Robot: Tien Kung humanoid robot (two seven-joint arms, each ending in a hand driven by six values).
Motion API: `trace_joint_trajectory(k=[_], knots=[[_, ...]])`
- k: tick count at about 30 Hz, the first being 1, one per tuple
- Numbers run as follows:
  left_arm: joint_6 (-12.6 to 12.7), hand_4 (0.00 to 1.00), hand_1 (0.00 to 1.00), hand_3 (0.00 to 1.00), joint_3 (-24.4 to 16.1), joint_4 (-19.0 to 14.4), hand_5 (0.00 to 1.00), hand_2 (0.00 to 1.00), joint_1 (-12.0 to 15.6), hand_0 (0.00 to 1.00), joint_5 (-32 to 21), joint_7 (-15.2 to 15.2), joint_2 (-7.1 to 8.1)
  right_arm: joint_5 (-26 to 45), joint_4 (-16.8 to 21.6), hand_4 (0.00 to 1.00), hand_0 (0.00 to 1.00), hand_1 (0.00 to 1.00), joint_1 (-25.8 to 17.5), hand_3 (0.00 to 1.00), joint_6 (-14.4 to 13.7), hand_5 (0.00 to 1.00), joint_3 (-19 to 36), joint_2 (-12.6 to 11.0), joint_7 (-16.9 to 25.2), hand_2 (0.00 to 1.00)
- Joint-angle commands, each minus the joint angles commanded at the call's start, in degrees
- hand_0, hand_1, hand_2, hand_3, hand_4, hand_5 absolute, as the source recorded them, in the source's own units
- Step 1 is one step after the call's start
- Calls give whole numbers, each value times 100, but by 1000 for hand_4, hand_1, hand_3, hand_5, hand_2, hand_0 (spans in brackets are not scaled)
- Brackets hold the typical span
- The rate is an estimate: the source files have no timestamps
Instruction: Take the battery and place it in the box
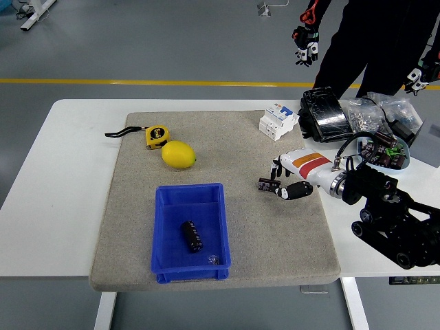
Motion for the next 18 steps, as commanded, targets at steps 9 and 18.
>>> trace_joint_trajectory(k=[9,18], knots=[[2,635,594,585,31,-9,596,642,-33,580,-40,0,-20,293,-456,785,586,633,76,652,-51,344,-237,284,-34,748],[0,635,597,584,95,-30,596,641,-82,580,-99,-7,-42,605,-835,775,573,630,93,651,-163,343,-438,415,8,745]])
